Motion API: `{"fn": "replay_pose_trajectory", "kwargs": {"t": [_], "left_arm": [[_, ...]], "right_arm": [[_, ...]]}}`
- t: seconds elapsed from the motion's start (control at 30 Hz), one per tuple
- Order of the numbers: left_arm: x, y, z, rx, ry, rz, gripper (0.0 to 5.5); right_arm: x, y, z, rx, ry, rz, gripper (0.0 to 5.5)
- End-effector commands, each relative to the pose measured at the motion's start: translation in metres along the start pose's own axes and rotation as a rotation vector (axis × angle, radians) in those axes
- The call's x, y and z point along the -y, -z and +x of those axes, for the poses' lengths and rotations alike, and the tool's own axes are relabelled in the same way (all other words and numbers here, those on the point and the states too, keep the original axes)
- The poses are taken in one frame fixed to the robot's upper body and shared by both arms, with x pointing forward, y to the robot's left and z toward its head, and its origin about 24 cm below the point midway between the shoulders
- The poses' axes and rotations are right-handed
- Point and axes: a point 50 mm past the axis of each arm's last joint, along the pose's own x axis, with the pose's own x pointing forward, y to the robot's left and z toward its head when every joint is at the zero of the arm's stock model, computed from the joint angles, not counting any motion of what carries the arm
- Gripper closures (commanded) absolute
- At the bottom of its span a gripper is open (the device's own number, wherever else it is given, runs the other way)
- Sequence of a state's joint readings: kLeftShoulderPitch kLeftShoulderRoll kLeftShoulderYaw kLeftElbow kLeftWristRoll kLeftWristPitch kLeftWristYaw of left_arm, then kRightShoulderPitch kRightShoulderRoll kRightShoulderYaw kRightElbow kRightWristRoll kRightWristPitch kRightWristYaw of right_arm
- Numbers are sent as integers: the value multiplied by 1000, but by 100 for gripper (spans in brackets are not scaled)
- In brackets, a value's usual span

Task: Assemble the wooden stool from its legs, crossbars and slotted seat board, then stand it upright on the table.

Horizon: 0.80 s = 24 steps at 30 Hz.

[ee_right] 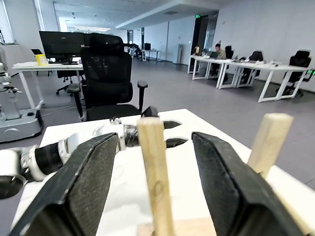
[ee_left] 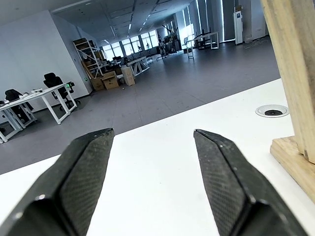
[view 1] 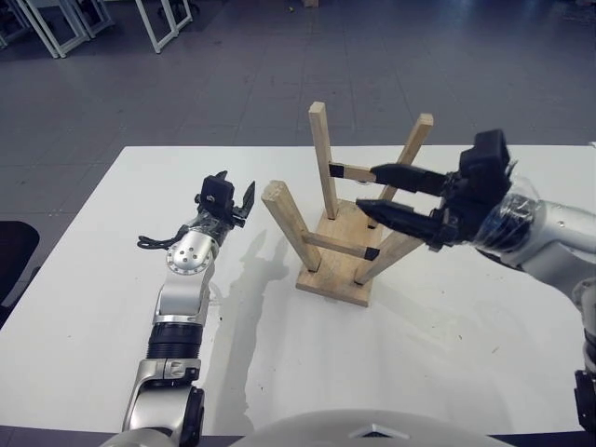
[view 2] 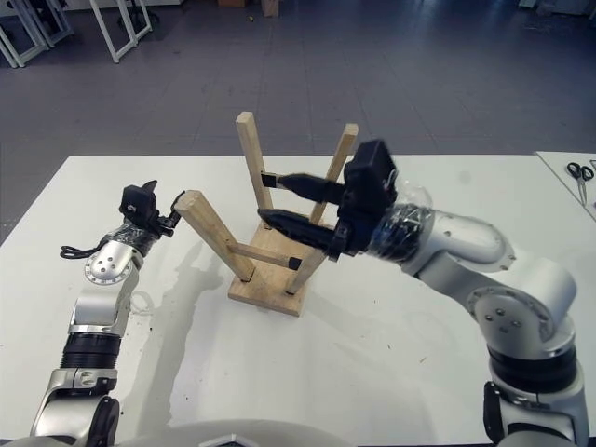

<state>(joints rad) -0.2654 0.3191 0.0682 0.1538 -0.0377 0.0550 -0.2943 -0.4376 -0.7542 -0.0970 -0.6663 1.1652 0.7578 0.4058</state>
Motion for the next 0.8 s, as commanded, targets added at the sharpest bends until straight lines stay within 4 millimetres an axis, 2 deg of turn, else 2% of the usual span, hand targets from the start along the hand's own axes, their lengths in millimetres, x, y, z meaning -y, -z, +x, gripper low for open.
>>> {"fn": "replay_pose_trajectory", "kwargs": {"t": [0.03,0.1,0.17,0.23,0.27,0.33,0.47,0.53,0.6,0.63,0.8], "left_arm": [[17,24,-9,-152,117,-43,252],[20,32,-17,-220,164,-50,252],[12,32,-22,-243,157,-36,252],[-6,29,-20,-242,70,-13,252],[-14,27,-18,-235,24,-3,252],[-33,19,-13,-200,-90,22,252],[-46,15,-11,-182,-143,35,252],[-48,15,-11,-178,-155,36,252],[-52,11,-9,-159,-173,42,252],[-56,8,-8,-142,-188,47,252],[-67,-12,-9,-24,-198,52,252]], "right_arm": [[31,-12,-17,54,264,-44,275],[51,4,-33,-41,400,-66,275],[56,32,-44,-182,432,-80,275],[50,60,-44,-288,394,-84,275],[45,67,-41,-308,361,-89,275],[28,74,-22,-291,246,-98,275],[-29,67,11,-194,-98,-61,275],[-50,65,21,-152,-196,-23,275],[-53,61,30,-121,-194,-23,275],[-47,54,34,-88,-151,-41,275],[-23,1,37,84,70,-167,275]]}}
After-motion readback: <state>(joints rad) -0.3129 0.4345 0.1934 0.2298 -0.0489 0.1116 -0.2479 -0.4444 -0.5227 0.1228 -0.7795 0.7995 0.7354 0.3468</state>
